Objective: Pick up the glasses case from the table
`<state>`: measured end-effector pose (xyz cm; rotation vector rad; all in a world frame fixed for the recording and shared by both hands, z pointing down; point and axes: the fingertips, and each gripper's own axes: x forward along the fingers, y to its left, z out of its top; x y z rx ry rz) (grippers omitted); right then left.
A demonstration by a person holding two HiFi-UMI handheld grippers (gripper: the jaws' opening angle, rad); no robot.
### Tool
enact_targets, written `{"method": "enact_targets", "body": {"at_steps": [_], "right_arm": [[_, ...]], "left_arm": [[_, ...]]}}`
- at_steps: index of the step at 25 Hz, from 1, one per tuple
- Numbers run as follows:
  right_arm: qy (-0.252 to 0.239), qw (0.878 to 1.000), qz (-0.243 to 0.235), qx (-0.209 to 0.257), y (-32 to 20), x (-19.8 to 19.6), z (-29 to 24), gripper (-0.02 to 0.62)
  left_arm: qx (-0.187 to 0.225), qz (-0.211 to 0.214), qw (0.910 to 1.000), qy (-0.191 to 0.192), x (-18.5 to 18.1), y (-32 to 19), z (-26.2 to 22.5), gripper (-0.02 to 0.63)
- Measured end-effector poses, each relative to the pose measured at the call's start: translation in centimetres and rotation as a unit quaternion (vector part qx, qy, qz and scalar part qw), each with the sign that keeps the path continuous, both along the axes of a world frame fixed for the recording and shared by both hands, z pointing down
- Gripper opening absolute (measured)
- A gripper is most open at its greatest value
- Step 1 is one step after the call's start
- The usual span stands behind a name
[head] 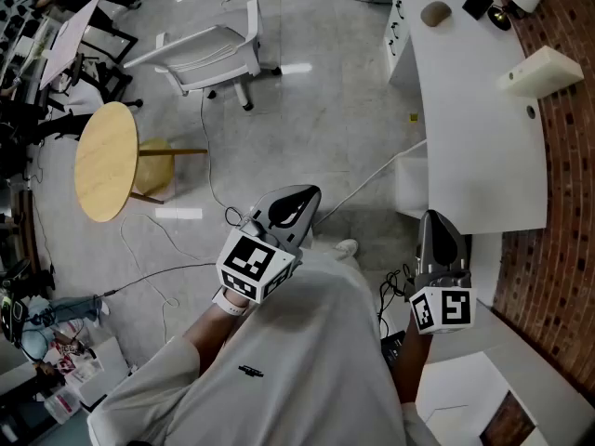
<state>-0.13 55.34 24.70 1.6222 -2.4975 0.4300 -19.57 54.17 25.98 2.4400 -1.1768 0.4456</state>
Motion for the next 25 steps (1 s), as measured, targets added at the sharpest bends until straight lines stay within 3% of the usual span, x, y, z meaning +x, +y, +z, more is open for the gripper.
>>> {"method": "enact_targets", "body": {"at_steps": [3, 9, 17, 25], "right_arm": [[0.008, 1.0, -0.001, 0.005, -1.3, -1.1, 0.2, 0.009], [-0.021, 1.0, 0.003, -0.001, -3.0, -4.6, -0.2, 0.009], [-0.031, 0.999, 0.04, 0.005, -6.8, -9.7, -0.7, 0.009], [-0.003, 0.998, 0.065, 0.009, -10.0, -14.2, -0.4, 0.009]], "left_arm": [[0.017, 0.006, 0.9998, 0.004, -0.7, -1.3, -0.6, 0.006], [0.019, 0.021, 0.9994, 0.019, -3.4, -4.4, -0.6, 0.006], [0.033, 0.04, 0.9983, 0.027, -8.9, -8.6, -1.0, 0.006], [0.04, 0.067, 0.9967, 0.024, -12.8, -10.8, -0.8, 0.006]]}}
